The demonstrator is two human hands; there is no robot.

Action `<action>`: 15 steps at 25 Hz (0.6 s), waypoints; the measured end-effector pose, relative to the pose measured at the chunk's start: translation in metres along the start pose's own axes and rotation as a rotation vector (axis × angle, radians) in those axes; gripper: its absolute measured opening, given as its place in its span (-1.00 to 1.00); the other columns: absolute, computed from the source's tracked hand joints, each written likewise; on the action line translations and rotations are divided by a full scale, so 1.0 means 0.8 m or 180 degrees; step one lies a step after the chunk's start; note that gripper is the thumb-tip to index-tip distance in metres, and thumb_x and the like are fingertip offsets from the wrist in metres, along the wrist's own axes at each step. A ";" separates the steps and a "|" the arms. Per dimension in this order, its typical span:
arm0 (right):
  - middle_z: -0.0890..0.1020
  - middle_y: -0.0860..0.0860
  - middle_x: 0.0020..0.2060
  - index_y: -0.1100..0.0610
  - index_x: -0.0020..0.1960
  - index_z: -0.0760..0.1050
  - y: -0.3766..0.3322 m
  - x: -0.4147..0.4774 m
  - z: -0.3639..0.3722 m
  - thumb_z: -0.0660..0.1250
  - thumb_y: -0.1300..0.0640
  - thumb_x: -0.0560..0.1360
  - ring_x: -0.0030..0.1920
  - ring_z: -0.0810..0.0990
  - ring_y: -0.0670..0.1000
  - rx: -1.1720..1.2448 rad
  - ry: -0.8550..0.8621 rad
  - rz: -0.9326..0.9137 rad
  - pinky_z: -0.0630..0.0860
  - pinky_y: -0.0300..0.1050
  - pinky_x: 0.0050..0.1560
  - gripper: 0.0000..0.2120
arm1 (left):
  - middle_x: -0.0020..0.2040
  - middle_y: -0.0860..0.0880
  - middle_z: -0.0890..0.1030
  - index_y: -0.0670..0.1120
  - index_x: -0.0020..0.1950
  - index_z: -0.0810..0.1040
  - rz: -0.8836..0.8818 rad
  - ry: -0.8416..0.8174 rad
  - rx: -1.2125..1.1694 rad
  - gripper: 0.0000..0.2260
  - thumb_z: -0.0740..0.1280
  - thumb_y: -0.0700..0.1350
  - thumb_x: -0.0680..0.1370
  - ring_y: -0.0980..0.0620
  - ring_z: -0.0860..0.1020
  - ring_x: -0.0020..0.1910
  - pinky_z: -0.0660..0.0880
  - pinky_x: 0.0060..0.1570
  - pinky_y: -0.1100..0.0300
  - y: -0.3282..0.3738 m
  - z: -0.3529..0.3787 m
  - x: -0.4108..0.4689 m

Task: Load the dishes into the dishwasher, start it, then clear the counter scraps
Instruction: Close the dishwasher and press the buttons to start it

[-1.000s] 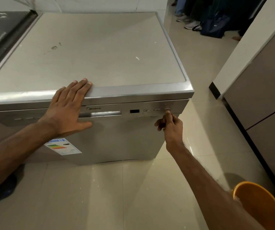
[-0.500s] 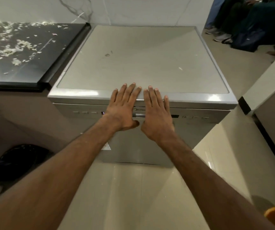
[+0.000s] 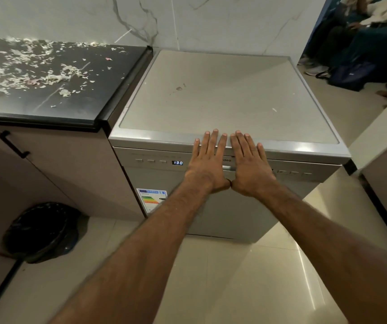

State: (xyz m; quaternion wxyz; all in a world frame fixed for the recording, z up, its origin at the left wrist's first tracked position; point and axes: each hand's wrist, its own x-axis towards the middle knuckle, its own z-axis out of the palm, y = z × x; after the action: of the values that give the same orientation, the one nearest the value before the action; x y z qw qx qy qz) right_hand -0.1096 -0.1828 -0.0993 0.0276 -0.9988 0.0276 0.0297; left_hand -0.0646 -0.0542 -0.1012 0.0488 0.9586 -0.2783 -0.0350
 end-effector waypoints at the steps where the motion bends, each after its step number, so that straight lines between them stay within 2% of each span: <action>1: -0.36 0.06 0.56 0.13 0.56 -0.44 -0.001 0.000 0.000 0.41 -0.15 0.44 0.55 -0.39 0.07 -0.0014 -0.0018 0.0028 -0.35 0.06 0.51 0.15 | 0.58 -0.12 -0.37 -0.08 0.57 -0.38 0.0008 -0.0011 0.0000 0.10 0.43 0.17 0.43 -0.11 -0.38 0.55 -0.30 0.53 -0.11 0.000 0.000 0.001; 7: -0.35 0.06 0.57 0.14 0.57 -0.42 -0.003 0.001 -0.002 0.44 -0.07 0.44 0.56 -0.37 0.08 -0.0085 -0.0089 0.0089 -0.33 0.07 0.52 0.14 | 0.57 -0.12 -0.39 -0.08 0.57 -0.38 0.0044 -0.0041 0.0045 0.09 0.42 0.16 0.45 -0.11 -0.39 0.54 -0.32 0.53 -0.10 -0.002 0.004 0.002; 15: -0.33 0.03 0.58 0.13 0.58 -0.37 -0.011 -0.006 -0.025 0.34 0.19 0.46 0.58 -0.32 0.04 0.0133 -0.0379 0.0177 -0.25 0.05 0.56 0.02 | 0.59 -0.10 -0.34 -0.09 0.59 -0.33 0.0124 -0.0389 0.0048 -0.04 0.36 -0.07 0.49 -0.05 -0.31 0.57 -0.24 0.55 0.03 -0.007 -0.020 -0.019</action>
State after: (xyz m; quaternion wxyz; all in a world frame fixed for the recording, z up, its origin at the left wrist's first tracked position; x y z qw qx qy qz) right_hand -0.1130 -0.1748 -0.0788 0.0491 -0.9933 0.0542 0.0893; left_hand -0.0733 -0.0399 -0.0854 0.0252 0.9494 -0.2996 -0.0904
